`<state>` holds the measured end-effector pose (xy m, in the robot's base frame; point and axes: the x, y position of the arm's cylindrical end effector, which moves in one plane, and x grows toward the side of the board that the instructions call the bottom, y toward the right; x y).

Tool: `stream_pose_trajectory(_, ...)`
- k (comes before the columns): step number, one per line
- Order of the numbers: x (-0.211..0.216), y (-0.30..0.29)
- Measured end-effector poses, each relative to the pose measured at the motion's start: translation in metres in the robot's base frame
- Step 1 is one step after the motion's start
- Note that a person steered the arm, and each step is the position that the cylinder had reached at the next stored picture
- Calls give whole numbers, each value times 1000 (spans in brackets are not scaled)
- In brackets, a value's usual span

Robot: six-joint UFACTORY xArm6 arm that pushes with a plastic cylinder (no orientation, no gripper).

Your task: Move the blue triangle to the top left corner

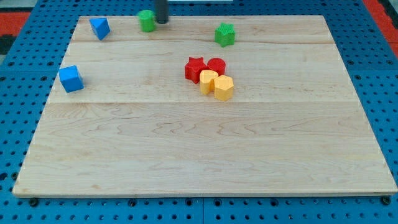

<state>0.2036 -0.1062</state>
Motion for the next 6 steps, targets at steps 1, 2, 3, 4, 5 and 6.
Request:
stream_pose_trajectory(1, 43, -5)
stream_pose_trajectory(2, 46, -105)
stream_pose_trajectory(3, 48, -168)
stream_pose_trajectory(4, 47, -159)
stream_pose_trajectory(5, 31, -161)
stream_pose_trajectory(6, 30, -197)
